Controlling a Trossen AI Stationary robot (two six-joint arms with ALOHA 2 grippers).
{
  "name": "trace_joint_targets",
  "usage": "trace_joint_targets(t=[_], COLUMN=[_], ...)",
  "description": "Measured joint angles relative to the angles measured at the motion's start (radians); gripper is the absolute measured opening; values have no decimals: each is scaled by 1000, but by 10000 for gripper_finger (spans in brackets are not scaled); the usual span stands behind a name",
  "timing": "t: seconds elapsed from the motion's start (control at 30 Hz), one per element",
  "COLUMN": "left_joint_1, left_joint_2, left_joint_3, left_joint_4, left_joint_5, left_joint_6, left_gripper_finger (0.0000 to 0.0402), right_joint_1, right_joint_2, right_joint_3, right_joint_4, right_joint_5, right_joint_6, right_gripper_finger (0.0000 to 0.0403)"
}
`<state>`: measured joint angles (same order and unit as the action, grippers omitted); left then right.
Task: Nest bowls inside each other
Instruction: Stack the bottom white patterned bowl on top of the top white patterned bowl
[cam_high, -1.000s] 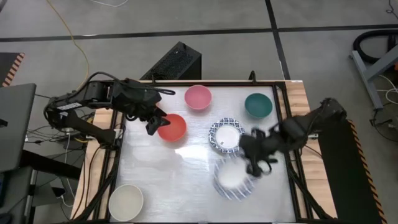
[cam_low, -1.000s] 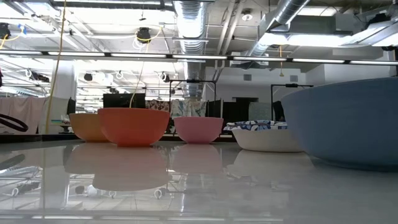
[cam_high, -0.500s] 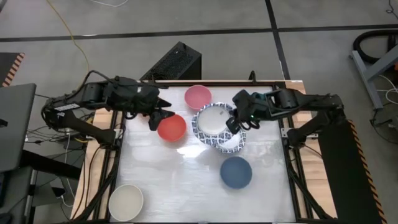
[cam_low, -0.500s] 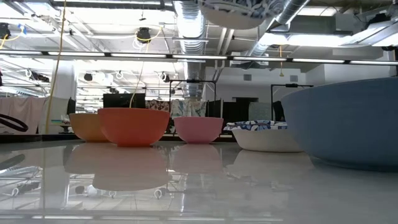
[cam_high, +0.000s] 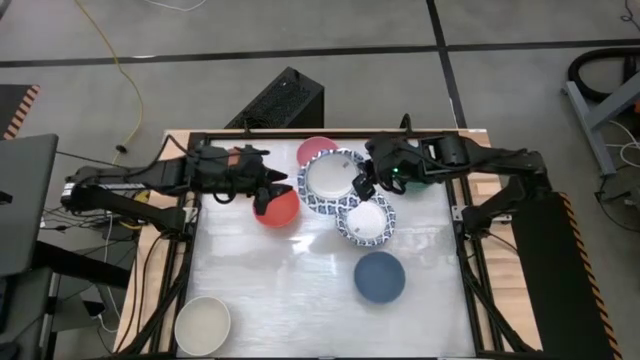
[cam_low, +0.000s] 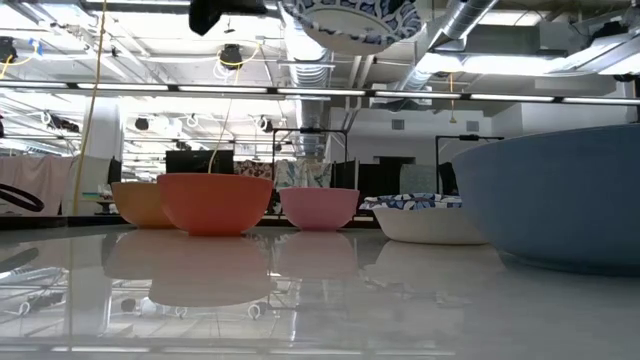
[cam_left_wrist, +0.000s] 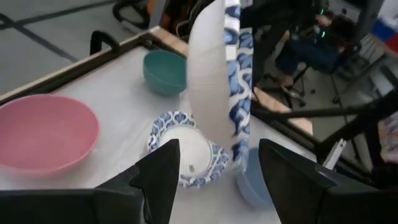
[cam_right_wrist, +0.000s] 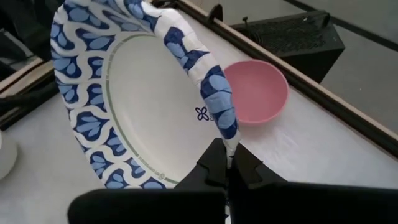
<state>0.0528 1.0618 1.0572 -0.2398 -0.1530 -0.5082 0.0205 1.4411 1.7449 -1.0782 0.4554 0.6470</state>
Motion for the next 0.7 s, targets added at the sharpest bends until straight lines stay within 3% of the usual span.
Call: trace_joint_targets(t=[0.17, 0.53, 0.7], left_joint_1=[0, 1, 0], left_joint_2=[16, 19, 19], left_joint_3=[-67, -80, -79], left_joint_4=[139, 109, 16], left_joint_5=[-5, -61, -103], left_joint_6=[16, 5, -29], left_gripper_finger=[208, 205, 157], right_joint_1=[-18, -23, -22], right_joint_2=[35, 82, 85], right_joint_3=[0, 0, 0], right_joint_4=[71, 118, 132], right_joint_5=[0, -8, -13], right_joint_6=[-40, -55, -57], right_gripper_finger=[8, 8, 8])
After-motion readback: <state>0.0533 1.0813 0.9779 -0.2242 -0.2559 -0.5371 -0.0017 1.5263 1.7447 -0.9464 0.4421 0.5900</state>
